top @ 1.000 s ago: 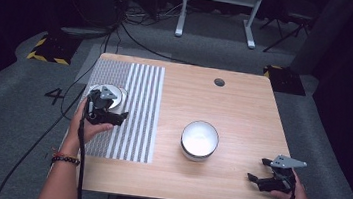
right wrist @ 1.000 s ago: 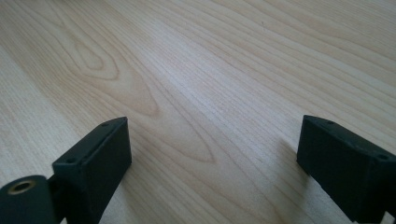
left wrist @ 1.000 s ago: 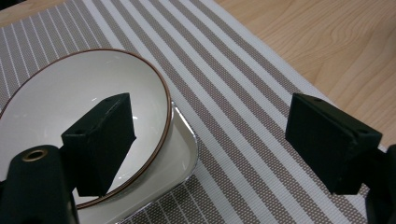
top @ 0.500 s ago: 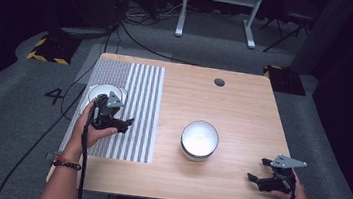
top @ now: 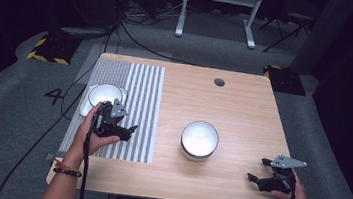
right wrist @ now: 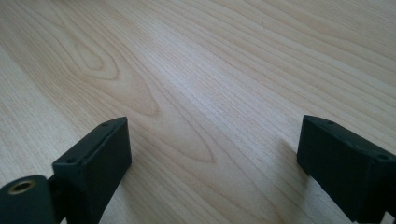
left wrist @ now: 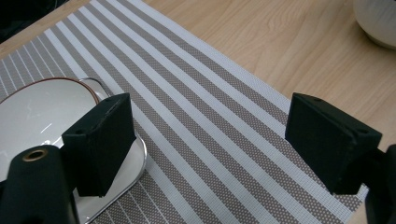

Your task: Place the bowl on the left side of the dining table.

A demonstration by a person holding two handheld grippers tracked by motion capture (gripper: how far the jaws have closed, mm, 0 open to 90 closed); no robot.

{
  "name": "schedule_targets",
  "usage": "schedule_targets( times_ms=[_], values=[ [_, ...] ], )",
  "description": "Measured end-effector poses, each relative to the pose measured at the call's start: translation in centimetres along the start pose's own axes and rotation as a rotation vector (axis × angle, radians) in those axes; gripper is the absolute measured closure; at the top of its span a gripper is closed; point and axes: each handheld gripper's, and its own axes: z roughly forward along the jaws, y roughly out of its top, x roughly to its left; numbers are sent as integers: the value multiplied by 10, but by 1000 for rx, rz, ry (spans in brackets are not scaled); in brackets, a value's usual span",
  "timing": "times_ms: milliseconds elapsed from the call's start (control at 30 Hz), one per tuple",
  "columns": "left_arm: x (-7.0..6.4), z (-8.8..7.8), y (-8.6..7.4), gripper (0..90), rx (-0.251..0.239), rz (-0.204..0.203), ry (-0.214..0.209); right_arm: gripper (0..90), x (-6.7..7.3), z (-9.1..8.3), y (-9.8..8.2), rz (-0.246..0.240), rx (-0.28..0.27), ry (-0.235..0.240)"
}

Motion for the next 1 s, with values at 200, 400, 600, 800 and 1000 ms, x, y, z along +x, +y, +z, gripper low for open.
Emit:
schedule_targets(
  times_ms=[200,400,600,800,1000],
  values=[
    [-8,-5,-2,160,-2,22,-23,101,0,0,0,1,0,0],
    [-18,-9,-2,161,-16,64,-22,101,0,0,0,2,-2,-1],
    [-28,-8,-5,159,-4,87,-34,101,0,0,0,4,-1,-1],
    [-34,-6,-9,158,7,104,-37,101,0,0,0,2,-2,-1],
    [-39,-5,-13,158,12,111,-45,101,0,0,0,2,-2,-1]
  ],
)
